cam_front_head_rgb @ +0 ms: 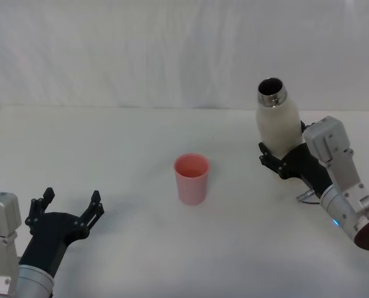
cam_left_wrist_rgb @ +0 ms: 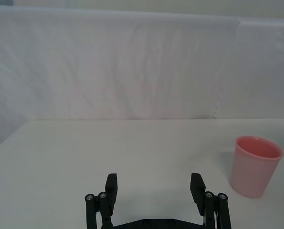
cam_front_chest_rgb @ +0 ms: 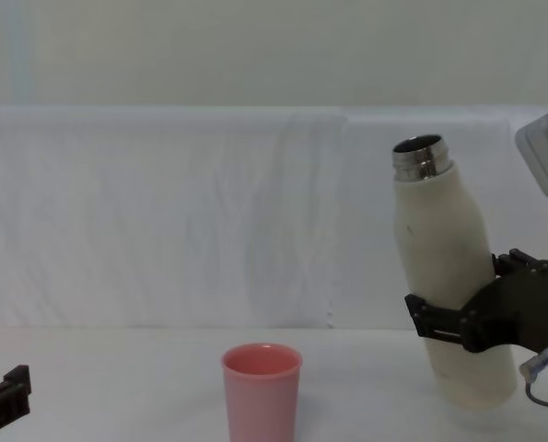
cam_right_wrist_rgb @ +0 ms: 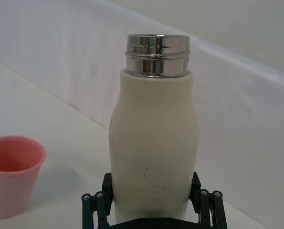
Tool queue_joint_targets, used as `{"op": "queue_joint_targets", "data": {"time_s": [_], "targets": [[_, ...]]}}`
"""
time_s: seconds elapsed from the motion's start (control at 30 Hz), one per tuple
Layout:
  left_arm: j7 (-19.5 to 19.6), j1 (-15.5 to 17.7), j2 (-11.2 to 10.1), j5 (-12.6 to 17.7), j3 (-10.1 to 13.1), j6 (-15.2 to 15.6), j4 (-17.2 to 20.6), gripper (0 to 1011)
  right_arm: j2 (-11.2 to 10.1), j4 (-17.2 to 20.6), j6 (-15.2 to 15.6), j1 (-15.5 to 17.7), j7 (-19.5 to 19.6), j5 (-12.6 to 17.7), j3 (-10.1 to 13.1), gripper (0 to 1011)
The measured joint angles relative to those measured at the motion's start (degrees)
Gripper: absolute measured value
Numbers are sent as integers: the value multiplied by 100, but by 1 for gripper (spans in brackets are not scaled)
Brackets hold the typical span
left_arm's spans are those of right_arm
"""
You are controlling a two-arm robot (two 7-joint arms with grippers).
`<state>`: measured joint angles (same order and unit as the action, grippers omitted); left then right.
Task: Grasp the thermos with one hand and pour water into the cup lid.
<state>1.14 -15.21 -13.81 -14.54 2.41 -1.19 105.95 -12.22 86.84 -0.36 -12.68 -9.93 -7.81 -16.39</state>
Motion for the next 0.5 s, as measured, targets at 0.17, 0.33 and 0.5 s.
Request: {"op": "queue_joint_targets", "data": {"time_s": [0.17,0.33,0.5], "targets": [[0,0,0,0,0,0,0,1001,-33,27,4,10,28,-242,-54,951],[0,0,0,0,0,0,0,1001,-55,28,-1,1,60,-466,-121,951],[0,0,0,0,0,0,0,1001,-67,-14,-10,-39,102,-701,-197,951]]}}
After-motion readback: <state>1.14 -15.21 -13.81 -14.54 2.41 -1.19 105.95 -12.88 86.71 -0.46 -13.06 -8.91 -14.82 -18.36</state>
